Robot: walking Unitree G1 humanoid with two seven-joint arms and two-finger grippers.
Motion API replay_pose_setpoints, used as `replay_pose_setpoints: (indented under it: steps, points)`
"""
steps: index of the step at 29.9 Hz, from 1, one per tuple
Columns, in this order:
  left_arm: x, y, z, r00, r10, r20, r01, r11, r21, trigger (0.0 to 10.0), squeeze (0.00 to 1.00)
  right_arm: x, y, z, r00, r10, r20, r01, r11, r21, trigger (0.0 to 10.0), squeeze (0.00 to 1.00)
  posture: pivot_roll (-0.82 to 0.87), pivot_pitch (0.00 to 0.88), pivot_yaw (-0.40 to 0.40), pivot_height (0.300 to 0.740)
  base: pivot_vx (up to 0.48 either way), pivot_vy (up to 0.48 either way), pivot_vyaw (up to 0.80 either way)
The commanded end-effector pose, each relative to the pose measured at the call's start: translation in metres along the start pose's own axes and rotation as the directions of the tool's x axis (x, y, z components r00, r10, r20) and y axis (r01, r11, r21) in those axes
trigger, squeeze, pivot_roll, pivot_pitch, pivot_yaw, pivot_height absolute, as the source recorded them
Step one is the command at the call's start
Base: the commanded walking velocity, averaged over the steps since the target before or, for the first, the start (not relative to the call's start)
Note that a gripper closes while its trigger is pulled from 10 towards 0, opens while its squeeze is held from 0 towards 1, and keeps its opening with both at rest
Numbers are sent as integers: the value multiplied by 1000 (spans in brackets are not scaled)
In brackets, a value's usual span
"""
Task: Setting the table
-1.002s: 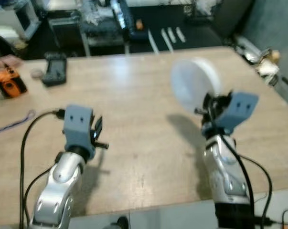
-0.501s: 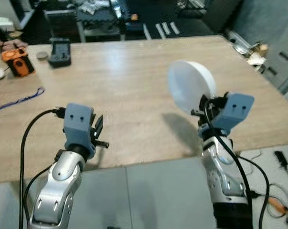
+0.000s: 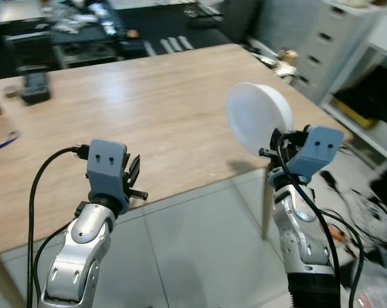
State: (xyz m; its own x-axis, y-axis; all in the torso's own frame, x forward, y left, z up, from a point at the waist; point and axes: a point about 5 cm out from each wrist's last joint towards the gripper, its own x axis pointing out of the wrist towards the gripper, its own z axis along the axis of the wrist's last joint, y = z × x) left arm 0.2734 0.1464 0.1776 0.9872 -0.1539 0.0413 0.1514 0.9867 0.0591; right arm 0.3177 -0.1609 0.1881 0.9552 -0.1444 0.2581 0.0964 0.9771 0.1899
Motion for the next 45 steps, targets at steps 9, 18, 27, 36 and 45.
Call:
replay_pose_setpoints:
  steps: [9,18,27,36,45]
  points:
    - [-2,-14,-13,992,-106,-69,106,994,-6,10000,0,-2,-5,-5,999,-22,-24,21,999,-24,10000,0,54,44,48,740,0,0,-800]
    - [-4,-20,-19,980,-174,-101,176,984,12,10000,0,-2,-22,-16,994,-89,-69,83,993,-88,10000,0,50,42,44,740,0,0,-800]
    - [-6,-28,-23,964,-241,-111,246,968,39,10000,0,-7,-42,-24,983,-154,-100,135,975,-178,10000,0,42,42,46,740,0,0,-800]
    - [-5,-29,-21,963,-251,-97,257,965,59,10000,0,-5,-41,-21,984,-157,-84,140,974,-177,10000,0,43,44,47,740,0,0,-800]
    - [-5,-29,-21,964,-247,-94,254,965,66,10000,0,-6,-36,-24,985,-147,-91,131,977,-167,10000,0,46,48,43,740,0,0,-800]
